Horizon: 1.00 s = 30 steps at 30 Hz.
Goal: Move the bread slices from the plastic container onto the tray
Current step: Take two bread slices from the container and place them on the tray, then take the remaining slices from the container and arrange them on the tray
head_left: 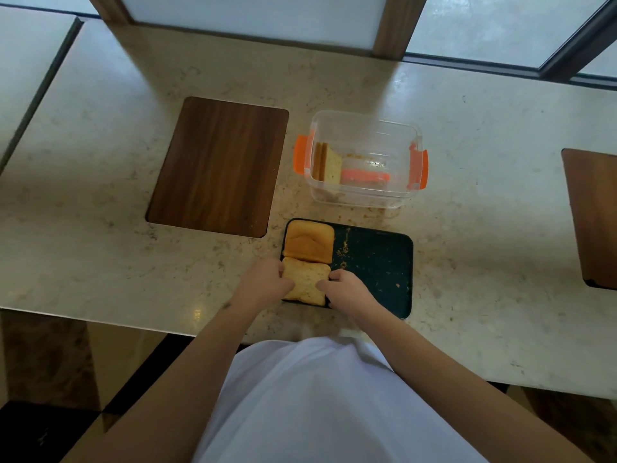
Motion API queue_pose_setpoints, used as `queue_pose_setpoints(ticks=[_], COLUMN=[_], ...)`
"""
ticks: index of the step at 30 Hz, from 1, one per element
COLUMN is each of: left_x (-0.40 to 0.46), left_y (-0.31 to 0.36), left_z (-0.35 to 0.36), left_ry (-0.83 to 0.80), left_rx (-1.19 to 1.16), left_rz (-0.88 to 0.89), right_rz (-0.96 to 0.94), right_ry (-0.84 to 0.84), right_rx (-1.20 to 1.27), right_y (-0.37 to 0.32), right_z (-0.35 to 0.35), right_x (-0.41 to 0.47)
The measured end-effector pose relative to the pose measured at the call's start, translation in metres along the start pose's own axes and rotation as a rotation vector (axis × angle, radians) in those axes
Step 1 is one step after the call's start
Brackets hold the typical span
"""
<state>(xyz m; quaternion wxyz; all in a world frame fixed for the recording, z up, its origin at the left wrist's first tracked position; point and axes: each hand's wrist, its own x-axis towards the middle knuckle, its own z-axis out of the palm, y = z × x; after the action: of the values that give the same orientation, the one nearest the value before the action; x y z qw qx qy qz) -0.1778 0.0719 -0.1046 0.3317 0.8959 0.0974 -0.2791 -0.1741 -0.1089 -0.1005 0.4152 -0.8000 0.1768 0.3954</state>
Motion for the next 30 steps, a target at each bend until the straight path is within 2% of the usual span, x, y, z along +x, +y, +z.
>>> queue_pose_setpoints(ticks=[7, 11, 13, 15, 18, 20, 22, 27, 30], left_x=[-0.001, 0.007, 0.012, 0.020, 0.035, 0.053, 0.070, 0.104, 0.117], left_y=[0.020, 0.039, 0.059, 0.088, 0.136, 0.164, 0.190, 0.223, 0.222], left_z=[-0.001, -0.018, -0.038, -0.062, -0.091, -0.101, -0.105, -0.098, -0.089], left_ry=[-0.014, -0.069, -0.079, -0.061, 0.151, 0.329, 0.349, 0.083, 0.052], left_rx=[0.170, 0.296, 0.320, 0.251, 0.089, 0.072, 0.174, 0.363, 0.378], left_rz=[-0.061, -0.067, -0.007, 0.097, 0.255, 0.263, 0.191, -0.001, -0.053], right_rz=[-0.002, 0.034, -0.016, -0.128, -0.367, -0.450, -0.429, -0.184, -0.056], right_ry=[-0.014, -0.070, -0.093, -0.041, 0.210, 0.327, 0.339, 0.201, 0.105], right_rx=[-0.015, -0.130, -0.227, -0.197, -0.007, 0.054, 0.077, -0.132, -0.014], right_y=[0.001, -0.015, -0.034, -0.060, -0.105, -0.132, -0.151, -0.163, -0.158], right_z=[-0.003, -0.021, -0.042, -0.068, -0.109, -0.129, -0.140, -0.139, -0.134], right_x=[0.004, 0.005, 0.007, 0.009, 0.009, 0.016, 0.033, 0.083, 0.101])
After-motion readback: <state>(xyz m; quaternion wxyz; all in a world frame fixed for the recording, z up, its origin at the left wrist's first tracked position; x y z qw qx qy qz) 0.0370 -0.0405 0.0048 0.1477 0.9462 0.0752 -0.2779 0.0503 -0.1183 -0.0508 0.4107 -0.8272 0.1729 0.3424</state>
